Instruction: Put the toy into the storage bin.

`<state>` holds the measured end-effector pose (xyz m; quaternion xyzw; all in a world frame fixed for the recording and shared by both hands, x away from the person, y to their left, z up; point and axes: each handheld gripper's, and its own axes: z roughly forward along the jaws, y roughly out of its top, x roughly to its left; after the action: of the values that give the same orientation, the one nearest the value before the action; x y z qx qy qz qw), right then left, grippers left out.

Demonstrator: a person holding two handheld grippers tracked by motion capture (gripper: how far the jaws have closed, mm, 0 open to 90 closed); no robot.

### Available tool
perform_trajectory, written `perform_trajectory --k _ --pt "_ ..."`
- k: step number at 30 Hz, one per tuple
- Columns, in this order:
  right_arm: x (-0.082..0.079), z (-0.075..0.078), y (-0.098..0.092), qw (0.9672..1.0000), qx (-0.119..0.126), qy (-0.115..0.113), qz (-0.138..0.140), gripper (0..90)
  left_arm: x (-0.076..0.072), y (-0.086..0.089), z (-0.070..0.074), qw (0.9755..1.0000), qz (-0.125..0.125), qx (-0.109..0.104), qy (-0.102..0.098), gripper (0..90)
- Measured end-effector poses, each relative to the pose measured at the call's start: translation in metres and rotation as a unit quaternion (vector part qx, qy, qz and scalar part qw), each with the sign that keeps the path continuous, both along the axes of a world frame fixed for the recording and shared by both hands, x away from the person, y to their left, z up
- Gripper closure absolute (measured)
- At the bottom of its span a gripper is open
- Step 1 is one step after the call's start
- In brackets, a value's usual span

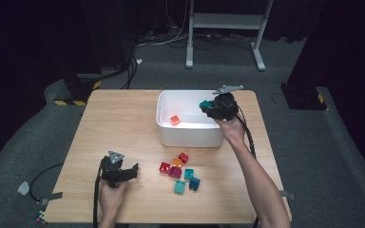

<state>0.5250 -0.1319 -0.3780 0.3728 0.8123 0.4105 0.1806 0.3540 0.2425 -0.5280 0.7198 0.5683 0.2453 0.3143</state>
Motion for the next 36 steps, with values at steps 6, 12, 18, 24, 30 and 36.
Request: perform_trajectory --k 6,12,18,24,30,36 --pt "0.005 -0.004 -0.003 1.0000 0.001 0.006 -0.007 57.6 0.000 0.000 0.000 1.0000 0.000 0.000 0.000 15.4" --pt "0.003 -0.005 -0.002 0.9999 0.001 0.014 -0.003 48.5 0.000 0.000 0.000 1.0000 0.000 0.000 0.000 15.4" --pt "-0.010 0.002 -0.007 0.9996 0.028 -0.003 0.010 45.8 0.000 0.000 0.000 1.0000 -0.003 0.000 0.000 15.4" --pt "-0.022 0.006 -0.016 0.9981 0.059 -0.013 0.014 42.7 0.000 0.000 0.000 1.0000 -0.004 0.000 0.000 15.4" --pt "-0.042 0.010 -0.026 0.9970 0.069 -0.030 0.020 41.4 0.000 0.000 0.000 1.0000 -0.004 0.000 0.000 15.4" --pt "-0.060 0.007 -0.035 0.9968 0.070 -0.033 0.021 42.1 0.000 0.000 0.000 1.0000 -0.004 0.000 0.000 15.4"
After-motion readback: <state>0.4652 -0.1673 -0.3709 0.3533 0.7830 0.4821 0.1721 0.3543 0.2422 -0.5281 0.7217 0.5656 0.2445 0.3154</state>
